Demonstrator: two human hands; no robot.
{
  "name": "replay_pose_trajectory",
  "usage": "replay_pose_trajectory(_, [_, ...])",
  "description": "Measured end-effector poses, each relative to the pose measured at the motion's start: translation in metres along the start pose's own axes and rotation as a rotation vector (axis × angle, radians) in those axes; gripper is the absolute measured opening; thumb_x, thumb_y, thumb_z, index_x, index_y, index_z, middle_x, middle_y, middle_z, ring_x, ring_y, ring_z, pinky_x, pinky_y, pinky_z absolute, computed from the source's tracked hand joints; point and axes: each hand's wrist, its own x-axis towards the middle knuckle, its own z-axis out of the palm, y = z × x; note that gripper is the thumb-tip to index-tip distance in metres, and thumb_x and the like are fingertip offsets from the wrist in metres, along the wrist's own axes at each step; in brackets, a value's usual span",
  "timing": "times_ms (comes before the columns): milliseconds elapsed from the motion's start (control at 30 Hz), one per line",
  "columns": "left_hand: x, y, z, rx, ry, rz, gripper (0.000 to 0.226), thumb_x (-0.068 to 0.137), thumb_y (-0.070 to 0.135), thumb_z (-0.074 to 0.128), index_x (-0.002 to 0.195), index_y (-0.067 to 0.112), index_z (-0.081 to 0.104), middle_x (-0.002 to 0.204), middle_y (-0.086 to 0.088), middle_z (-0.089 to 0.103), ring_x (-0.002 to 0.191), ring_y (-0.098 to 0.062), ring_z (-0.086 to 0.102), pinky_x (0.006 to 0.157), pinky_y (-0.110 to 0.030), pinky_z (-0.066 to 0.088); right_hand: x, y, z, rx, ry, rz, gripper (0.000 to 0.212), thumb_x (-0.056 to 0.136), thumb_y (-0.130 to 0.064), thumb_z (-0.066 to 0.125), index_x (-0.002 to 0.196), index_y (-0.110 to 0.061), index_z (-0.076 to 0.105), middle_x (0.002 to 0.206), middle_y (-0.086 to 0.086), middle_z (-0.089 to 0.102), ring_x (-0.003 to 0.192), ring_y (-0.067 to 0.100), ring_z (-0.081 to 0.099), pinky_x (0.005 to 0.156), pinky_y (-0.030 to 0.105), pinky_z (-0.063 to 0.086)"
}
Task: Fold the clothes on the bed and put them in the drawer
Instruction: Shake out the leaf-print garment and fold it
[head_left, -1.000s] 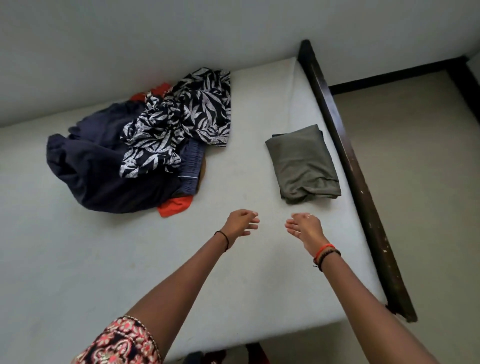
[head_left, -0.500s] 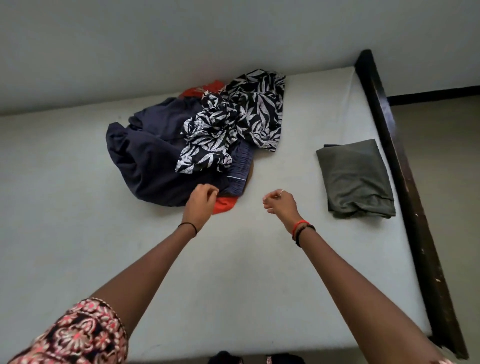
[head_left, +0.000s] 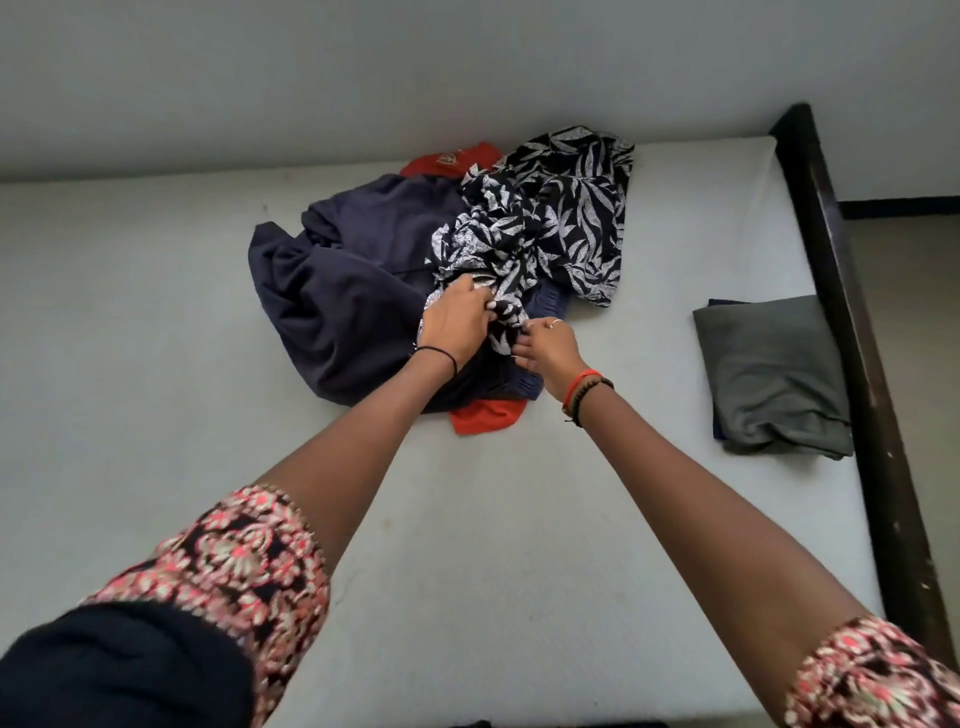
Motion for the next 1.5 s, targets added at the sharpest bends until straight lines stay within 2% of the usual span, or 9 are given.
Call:
replay_pose_trajectory(133, [-0.048,0.020,-0.016,-0.238,0.064,0.104,0.021,0.093,0.024,0.053,0.106,0.011,0.063,0.099,-0.006,0.050,0.095,-0.025,0.055,0.075,-0.038,0.045,-0.016,-0.015,-0.010,0.310,-0.157,0.204,0.055,0.098,-0.054,0.026,0.107,-0.010,0.057,0.088,0.010,0.064,0.079,0.023,0.062,0.075,0.040,0.053])
replay_pose_trajectory(233, [-0.094,0.040,-0.024,-0.395,0.117,0.135,0.017,0.092,0.021,0.057,0.102,0.012,0.065,0.086,0.004,0.041,0.083,-0.018,0.053,0.070,-0.035,0.045,-0.033,-0.023,-0.018,0.501,-0.348,0.244,0.070,0.093,-0.066,0.021,0.098,-0.009,0.062,0.078,0.010,0.071,0.066,0.022,0.069,0.058,0.029,0.057])
replay_pose_trajectory(400, [-0.173,0.092,-0.035,-0.544,0.157,0.182,0.017,0.090,0.022,0.059,0.103,0.014,0.066,0.082,0.010,0.040,0.074,0.000,0.042,0.062,-0.018,0.037,-0.072,-0.033,-0.048,0.372,-0.401,0.203,0.043,0.086,-0.044,0.064,0.105,-0.005,0.067,0.095,0.006,0.073,0.084,0.017,0.068,0.086,0.033,0.055])
replay_pose_trajectory(533, [-0.212,0.125,-0.048,-0.685,0.116,0.072,0.020,0.087,0.029,0.061,0.104,0.020,0.066,0.089,0.010,0.053,0.079,-0.001,0.053,0.068,-0.019,0.045,-0.110,-0.063,-0.067,0.160,-0.308,0.113,0.012,0.094,-0.015,0.056,0.083,-0.008,0.055,0.055,-0.002,0.062,0.040,0.004,0.054,0.043,0.016,0.047])
replay_pose_trajectory(700, [-0.231,0.158,-0.091,-1.170,0.168,-0.327,0.013,0.095,0.019,0.054,0.095,0.015,0.067,0.068,0.009,0.055,0.055,0.001,0.047,0.055,-0.009,0.037,-0.196,-0.121,-0.113,0.047,-0.338,-0.150,0.007,0.090,-0.010,0.061,0.084,-0.011,0.057,0.065,0.001,0.056,0.042,0.005,0.049,0.039,0.014,0.040])
replay_pose_trajectory(1000, [-0.189,0.201,-0.158,-1.702,-0.338,-0.689,0.072,0.088,0.066,0.040,0.114,0.000,0.053,0.117,-0.018,0.058,0.099,-0.028,0.061,0.081,-0.048,0.051,-0.370,-0.191,-0.185,-0.245,-0.541,-0.479,0.011,0.087,0.002,0.058,0.082,-0.004,0.066,0.059,-0.003,0.065,0.049,0.004,0.059,0.048,0.015,0.046])
replay_pose_trajectory(1167, [-0.164,0.251,-0.182,-1.701,-0.416,-0.519,0.037,0.063,0.041,0.077,0.070,0.007,0.063,0.061,-0.006,0.060,0.053,-0.017,0.056,0.056,-0.033,0.053,-0.435,-0.179,-0.211,-0.390,-0.674,-0.580,0.002,0.078,-0.013,0.073,0.079,-0.012,0.075,0.075,0.003,0.072,0.069,0.013,0.067,0.065,0.022,0.052])
replay_pose_trajectory(1333, [-0.183,0.286,-0.219,-1.465,-0.462,-0.449,0.027,0.088,0.014,0.050,0.062,0.005,0.055,0.045,-0.001,0.057,0.037,-0.010,0.054,0.042,-0.021,0.046,-0.445,-0.140,-0.248,-0.308,-0.915,-0.281,0.017,0.086,-0.024,0.068,0.091,-0.009,0.072,0.087,0.002,0.071,0.081,0.011,0.067,0.074,0.022,0.051])
replay_pose_trajectory(1500, [-0.205,0.312,-0.263,-1.467,-0.518,-0.345,0.034,0.087,0.021,0.045,0.058,0.014,0.061,0.056,0.001,0.062,0.051,-0.013,0.057,0.063,-0.027,0.045,-0.394,-0.097,-0.264,-0.041,-0.677,0.112,0.083,0.077,-0.070,0.054,0.115,0.004,0.060,0.111,0.020,0.061,0.094,0.029,0.061,0.080,0.042,0.053])
